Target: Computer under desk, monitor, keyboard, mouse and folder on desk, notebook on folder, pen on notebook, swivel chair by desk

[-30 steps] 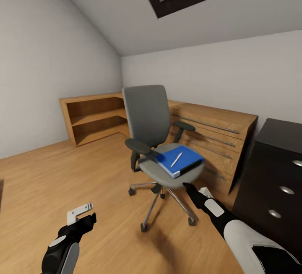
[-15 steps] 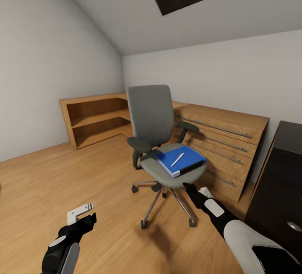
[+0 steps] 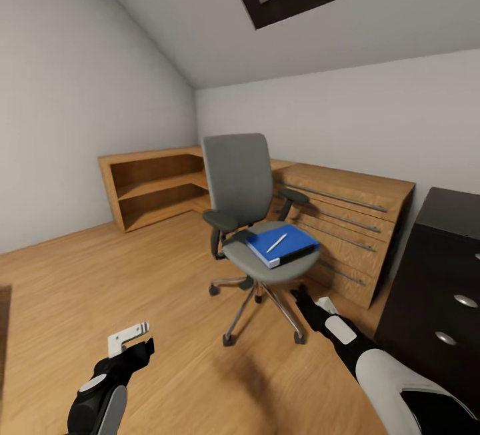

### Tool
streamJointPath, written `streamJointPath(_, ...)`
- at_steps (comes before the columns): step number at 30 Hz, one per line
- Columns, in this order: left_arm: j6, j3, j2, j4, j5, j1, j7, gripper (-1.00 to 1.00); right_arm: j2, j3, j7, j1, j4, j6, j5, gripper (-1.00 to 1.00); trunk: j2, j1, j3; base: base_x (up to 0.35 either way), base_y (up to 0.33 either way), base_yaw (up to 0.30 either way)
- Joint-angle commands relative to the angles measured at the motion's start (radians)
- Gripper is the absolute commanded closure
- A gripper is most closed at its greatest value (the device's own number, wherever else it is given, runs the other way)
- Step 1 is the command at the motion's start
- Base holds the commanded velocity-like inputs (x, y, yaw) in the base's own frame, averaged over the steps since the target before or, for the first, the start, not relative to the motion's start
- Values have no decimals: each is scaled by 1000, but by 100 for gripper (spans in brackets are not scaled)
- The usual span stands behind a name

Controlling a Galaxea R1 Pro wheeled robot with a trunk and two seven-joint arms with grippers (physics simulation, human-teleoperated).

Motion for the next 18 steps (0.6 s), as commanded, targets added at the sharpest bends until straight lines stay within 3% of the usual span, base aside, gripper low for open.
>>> streamJointPath(1,3,0,-1,-1,11,-1,7,-100,0,-5,3,0,0,5,-3,-100,0,-1,-1,-328,-112,0)
streamJointPath(11,3,0,0,-1,11,-1,6,-100,0,-5,3,0,0,4,-1,-100,0,-1,-1,-313,-124,0)
streamJointPath(18,2,0,-1,-1,11,-1,4,-100,0,-5,3,0,0,3,0,-100,0,-1,-1,-109,-45,0)
